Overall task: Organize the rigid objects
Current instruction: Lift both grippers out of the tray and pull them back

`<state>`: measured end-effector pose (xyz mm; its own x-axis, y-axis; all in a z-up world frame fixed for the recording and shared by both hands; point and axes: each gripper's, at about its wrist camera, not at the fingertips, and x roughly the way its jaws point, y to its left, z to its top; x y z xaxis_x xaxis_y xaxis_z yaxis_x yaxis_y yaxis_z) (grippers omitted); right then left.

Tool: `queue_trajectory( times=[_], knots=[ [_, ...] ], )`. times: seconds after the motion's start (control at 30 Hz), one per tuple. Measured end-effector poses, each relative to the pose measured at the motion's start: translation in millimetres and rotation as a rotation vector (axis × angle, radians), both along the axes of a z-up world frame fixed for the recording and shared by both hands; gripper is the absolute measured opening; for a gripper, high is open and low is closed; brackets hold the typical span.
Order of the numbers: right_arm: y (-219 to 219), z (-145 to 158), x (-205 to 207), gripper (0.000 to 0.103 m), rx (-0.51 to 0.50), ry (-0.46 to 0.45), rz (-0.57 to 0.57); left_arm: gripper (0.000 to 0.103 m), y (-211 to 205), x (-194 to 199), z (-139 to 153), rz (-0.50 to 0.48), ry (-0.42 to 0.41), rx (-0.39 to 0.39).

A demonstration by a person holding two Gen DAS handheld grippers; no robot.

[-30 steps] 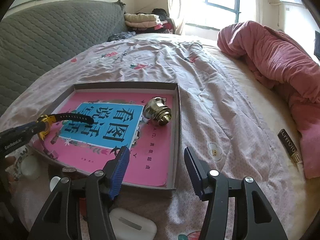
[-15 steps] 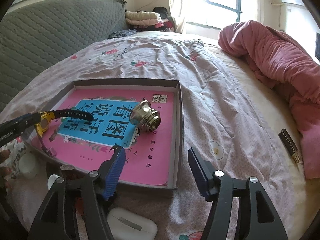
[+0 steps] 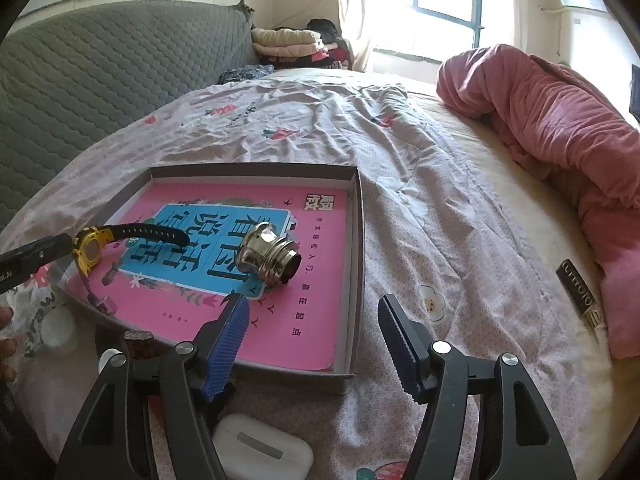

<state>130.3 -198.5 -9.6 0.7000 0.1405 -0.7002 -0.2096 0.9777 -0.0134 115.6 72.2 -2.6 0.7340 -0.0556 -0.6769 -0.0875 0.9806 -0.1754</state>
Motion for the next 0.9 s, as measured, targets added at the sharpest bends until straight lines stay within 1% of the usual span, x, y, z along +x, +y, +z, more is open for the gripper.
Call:
queue_trajectory(
  times=[0.07, 0.17, 0.23, 0.4, 0.47, 0.6, 0.9],
  knots=[
    [-1, 1, -1, 0.069, 0.008, -0.005, -0.001, 0.053, -1, -2, 2, -0.006, -0.003, 0.002],
    [-2, 2, -3, 0.073, 0.018, -0.008, 0.0, 0.053, -3, -4, 3, -0.017, 0.001, 0.0],
    [-1, 2, -3, 0.073, 0.02, -0.008, 0.005, 0.053, -3, -5, 1, -0.035, 0.02, -0.024],
    [0, 4, -7, 0.074, 0.028, -0.015, 0.009, 0.053, -9, -13, 2, -0.049, 0.022, -0.006],
    [0, 5, -9, 0.074, 0.026, -0.021, 0.011, 0.053, -10, -15, 1, -0.06, 0.03, -0.013],
    [1, 6, -13, 0.074, 0.012, -0.026, 0.008, 0.053, -4, -17, -1, -0.062, 0.05, -0.042],
    [-6, 13, -23, 0.074, 0.042, -0.038, -0.019, 0.053, 14, -26, 5, -0.046, 0.037, -0.075]
  ],
)
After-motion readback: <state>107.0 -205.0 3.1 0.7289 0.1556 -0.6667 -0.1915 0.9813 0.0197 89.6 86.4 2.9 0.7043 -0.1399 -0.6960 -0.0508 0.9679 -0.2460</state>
